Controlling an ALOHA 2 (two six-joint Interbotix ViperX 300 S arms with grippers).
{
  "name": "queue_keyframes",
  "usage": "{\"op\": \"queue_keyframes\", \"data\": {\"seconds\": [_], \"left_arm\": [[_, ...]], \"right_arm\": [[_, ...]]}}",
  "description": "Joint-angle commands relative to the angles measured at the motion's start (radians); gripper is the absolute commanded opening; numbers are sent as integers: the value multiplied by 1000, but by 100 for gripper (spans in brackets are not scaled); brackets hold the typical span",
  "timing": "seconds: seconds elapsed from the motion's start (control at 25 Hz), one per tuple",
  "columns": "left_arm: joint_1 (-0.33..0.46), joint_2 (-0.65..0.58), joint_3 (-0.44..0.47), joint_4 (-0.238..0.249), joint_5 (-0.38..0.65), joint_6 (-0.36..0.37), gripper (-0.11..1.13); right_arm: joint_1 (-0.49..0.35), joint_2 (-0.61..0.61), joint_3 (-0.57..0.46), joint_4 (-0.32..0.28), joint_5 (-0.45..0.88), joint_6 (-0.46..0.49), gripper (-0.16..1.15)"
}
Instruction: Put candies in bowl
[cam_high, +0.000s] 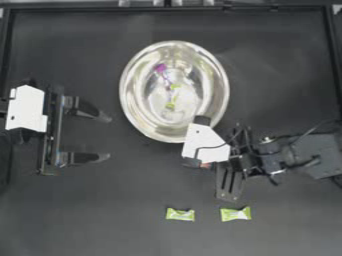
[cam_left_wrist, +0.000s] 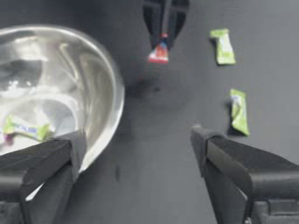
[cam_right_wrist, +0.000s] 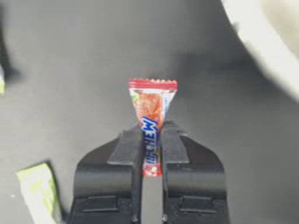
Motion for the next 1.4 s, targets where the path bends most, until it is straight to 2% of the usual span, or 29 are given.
{"op": "queue_keyframes", "data": {"seconds": [0.04,0.2,0.4,0.6,0.8,1.12,1.2,1.4], "left_arm": [[-2,-14,2,-2,-12,3,101],[-2,-14,6,0,-28,-17,101],[-2,-14,8,-2,-28,-17,101],[-2,-14,6,-2,-28,-17,101],[-2,-14,8,-2,-35,-15,101],[-2,-14,8,-2,-43,-17,101],[-2,-14,6,0,-43,-18,101],[-2,-14,6,-2,-43,-20,101]], "right_arm": [[-35,-78,-31,-51,2,-3,35],[-100,-117,-28,-112,-15,-5,35],[-206,-152,-17,-192,-107,-5,35],[-319,-149,-2,-224,-247,-6,35],[-420,-95,14,-238,-393,-6,35],[-456,35,-6,-276,-499,-5,38],[-456,48,-9,-299,-509,-5,46],[-448,43,-6,-324,-511,-5,98]]}}
